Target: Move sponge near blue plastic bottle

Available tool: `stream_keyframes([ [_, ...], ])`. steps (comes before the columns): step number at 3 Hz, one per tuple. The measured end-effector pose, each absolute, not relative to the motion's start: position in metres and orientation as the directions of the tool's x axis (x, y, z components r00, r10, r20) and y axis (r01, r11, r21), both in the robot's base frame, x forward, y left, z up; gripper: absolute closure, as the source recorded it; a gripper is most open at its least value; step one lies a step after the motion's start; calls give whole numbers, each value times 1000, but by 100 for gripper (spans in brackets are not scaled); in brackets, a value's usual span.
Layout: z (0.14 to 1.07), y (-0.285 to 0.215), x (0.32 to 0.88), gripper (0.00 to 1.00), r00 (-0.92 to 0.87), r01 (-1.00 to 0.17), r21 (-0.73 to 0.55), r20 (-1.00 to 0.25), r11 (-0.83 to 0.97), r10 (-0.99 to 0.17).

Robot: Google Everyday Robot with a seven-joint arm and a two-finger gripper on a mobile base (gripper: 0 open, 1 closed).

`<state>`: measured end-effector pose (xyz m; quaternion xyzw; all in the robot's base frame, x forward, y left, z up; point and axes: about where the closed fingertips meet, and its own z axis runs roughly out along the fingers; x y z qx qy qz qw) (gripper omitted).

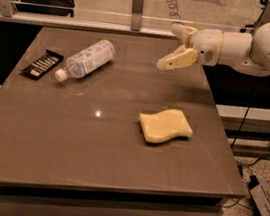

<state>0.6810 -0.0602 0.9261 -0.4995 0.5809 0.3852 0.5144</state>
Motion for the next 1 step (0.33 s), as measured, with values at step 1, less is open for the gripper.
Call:
stream_keyframes([
  [1,931,-63,683,0,36,-974,-76,-982,212,-184],
])
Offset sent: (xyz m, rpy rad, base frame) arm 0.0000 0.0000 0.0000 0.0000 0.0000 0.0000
